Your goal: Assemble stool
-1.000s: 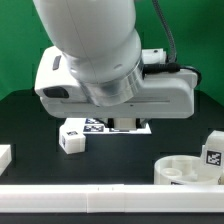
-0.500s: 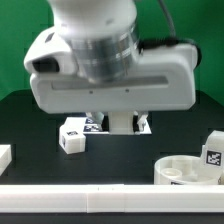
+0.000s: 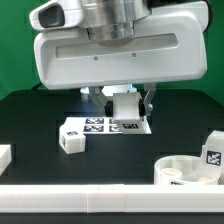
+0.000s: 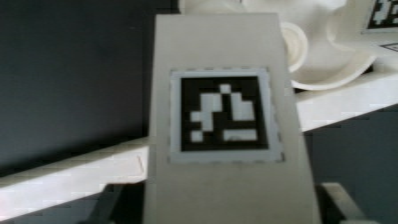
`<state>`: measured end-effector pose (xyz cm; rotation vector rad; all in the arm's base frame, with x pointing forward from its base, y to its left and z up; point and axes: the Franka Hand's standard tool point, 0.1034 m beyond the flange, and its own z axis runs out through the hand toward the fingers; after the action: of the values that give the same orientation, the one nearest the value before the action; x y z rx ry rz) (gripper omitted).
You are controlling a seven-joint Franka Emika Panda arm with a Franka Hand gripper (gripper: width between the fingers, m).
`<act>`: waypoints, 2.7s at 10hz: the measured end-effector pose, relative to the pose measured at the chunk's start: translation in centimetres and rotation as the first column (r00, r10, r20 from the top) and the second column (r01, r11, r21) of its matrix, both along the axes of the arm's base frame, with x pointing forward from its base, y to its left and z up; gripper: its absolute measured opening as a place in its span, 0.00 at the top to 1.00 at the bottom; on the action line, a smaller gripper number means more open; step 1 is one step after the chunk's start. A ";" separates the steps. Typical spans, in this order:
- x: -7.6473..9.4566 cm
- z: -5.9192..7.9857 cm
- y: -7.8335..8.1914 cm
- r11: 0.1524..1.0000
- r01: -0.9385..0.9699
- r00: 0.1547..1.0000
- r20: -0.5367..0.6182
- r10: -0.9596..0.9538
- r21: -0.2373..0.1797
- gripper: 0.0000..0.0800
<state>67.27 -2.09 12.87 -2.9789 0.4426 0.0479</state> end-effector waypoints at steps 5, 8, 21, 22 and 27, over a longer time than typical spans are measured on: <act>0.4 0.7 1.8 0.993 0.048 0.936 0.351 -0.006 -0.110 0.58; 0.8 1.1 3.1 0.981 0.097 0.830 0.558 0.014 -0.169 0.58; -3.5 -1.9 6.8 0.967 0.075 0.778 0.620 0.096 -0.244 0.58; -3.6 -1.7 6.7 0.966 0.067 0.777 0.620 0.108 -0.252 0.58; -3.5 -2.1 6.9 0.964 0.055 0.776 0.618 0.123 -0.260 0.58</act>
Offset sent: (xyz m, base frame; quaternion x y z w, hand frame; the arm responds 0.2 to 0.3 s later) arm -0.0105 0.0135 0.0116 -0.0248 0.2012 -0.0010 0.9792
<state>63.80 4.83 10.80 -2.9866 0.3167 -1.0616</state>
